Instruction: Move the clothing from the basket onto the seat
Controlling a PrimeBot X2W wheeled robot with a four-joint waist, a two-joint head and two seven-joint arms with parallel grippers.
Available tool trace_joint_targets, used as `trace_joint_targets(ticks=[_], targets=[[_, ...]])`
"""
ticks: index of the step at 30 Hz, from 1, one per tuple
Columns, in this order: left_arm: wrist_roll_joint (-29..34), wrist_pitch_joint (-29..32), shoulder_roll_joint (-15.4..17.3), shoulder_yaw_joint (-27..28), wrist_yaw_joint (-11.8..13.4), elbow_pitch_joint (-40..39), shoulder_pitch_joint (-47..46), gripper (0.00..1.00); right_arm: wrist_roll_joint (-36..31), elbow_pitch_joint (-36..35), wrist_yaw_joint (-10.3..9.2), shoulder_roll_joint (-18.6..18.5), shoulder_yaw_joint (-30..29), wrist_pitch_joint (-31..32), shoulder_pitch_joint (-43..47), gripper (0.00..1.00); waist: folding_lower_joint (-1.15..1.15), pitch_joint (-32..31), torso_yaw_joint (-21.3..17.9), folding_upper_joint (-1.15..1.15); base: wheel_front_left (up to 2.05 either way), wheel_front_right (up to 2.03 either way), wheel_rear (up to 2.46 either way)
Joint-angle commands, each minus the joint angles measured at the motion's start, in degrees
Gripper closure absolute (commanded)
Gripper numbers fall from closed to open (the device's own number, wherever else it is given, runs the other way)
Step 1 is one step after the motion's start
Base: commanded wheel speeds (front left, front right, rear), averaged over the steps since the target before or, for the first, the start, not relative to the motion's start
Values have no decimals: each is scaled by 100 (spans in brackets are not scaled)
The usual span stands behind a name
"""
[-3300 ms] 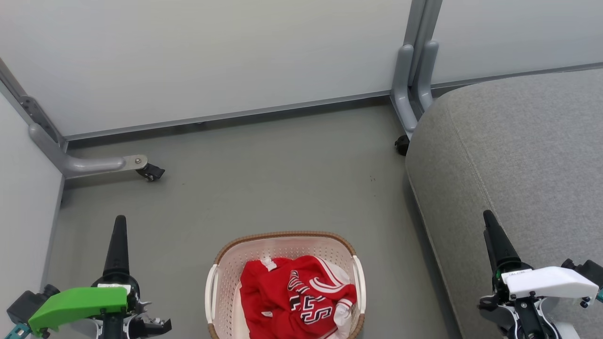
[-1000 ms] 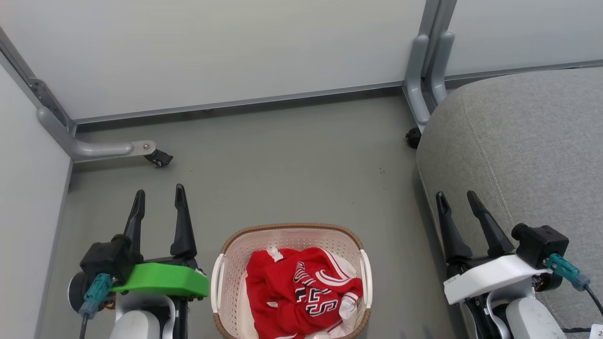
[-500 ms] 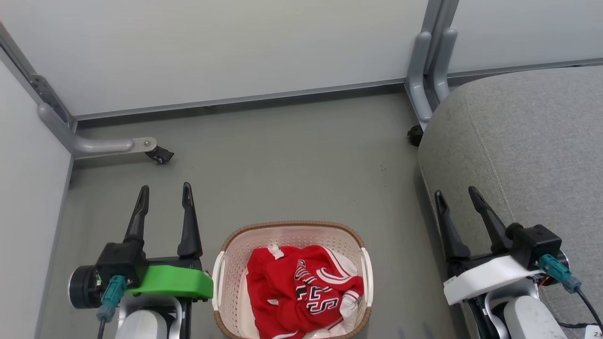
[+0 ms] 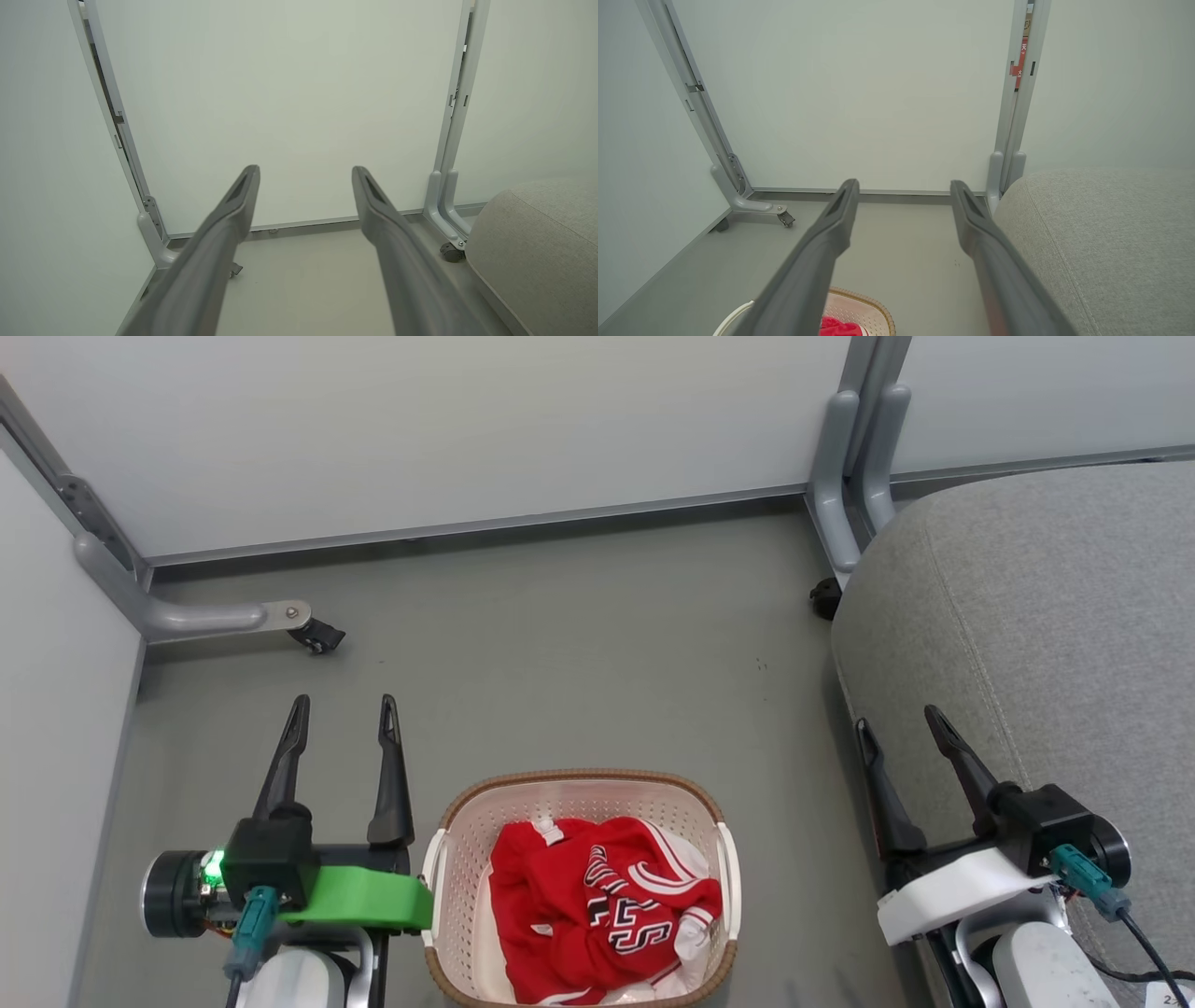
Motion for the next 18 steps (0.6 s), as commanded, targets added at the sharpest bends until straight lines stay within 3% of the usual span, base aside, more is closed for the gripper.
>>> trace_joint_targets(ticks=[1, 18], targets=[[119, -59, 40, -16, 22, -30, -108, 0, -117, 29, 0, -34, -8, -63, -41, 0, 0, 5, 6, 0, 0, 0, 0], [62, -43, 40, 0, 1, -29, -102, 0, -70, 233, -1, -32, -25, -57, -117, 0, 0, 6, 24, 0, 0, 0, 0]])
